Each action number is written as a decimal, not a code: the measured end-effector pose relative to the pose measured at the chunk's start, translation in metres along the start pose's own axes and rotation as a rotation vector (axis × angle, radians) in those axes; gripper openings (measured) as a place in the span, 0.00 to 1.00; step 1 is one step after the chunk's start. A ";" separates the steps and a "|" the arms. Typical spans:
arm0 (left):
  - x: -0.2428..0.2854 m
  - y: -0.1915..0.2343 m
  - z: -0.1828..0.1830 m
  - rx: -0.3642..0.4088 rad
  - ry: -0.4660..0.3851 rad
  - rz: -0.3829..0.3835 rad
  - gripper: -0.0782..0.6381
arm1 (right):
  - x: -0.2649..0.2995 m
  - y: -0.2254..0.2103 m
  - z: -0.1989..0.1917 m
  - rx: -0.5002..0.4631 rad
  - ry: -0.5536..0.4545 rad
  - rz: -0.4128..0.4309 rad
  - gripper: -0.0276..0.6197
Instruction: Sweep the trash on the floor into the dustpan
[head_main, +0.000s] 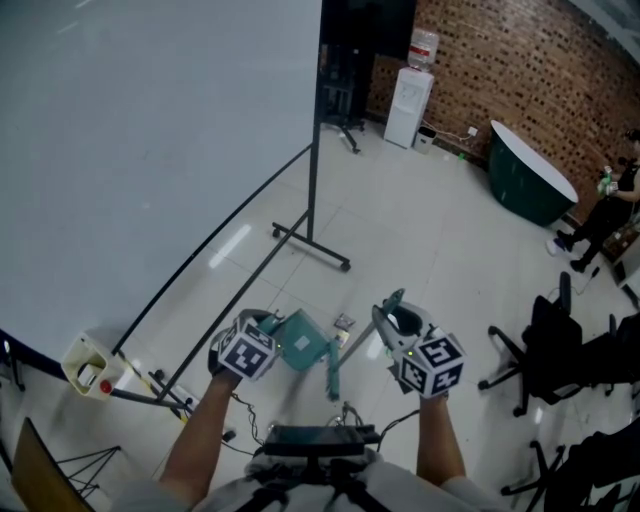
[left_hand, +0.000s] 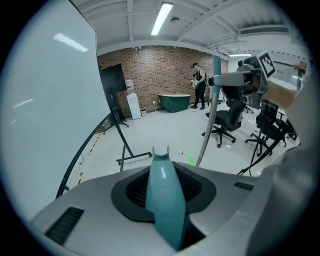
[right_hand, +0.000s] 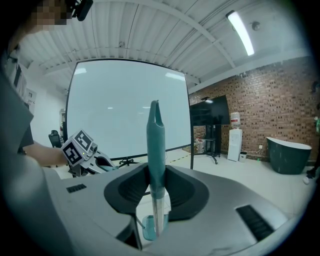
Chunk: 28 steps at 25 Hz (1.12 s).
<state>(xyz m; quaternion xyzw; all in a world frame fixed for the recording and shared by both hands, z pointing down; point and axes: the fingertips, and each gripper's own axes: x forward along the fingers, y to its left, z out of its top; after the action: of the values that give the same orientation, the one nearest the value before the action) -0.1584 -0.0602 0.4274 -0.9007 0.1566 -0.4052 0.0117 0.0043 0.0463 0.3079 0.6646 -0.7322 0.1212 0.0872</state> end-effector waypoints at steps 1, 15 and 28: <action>0.000 0.000 0.000 0.002 0.001 -0.001 0.26 | 0.000 0.000 0.000 0.000 0.000 0.001 0.20; 0.013 -0.008 -0.012 0.005 0.041 -0.027 0.26 | -0.006 -0.010 -0.008 0.012 -0.001 -0.009 0.20; 0.062 -0.026 -0.049 0.067 0.164 -0.036 0.26 | -0.004 -0.056 -0.054 0.052 0.032 0.011 0.20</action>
<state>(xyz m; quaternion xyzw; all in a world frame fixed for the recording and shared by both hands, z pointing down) -0.1487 -0.0479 0.5094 -0.8662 0.1271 -0.4827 0.0217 0.0582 0.0606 0.3615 0.6605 -0.7310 0.1514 0.0807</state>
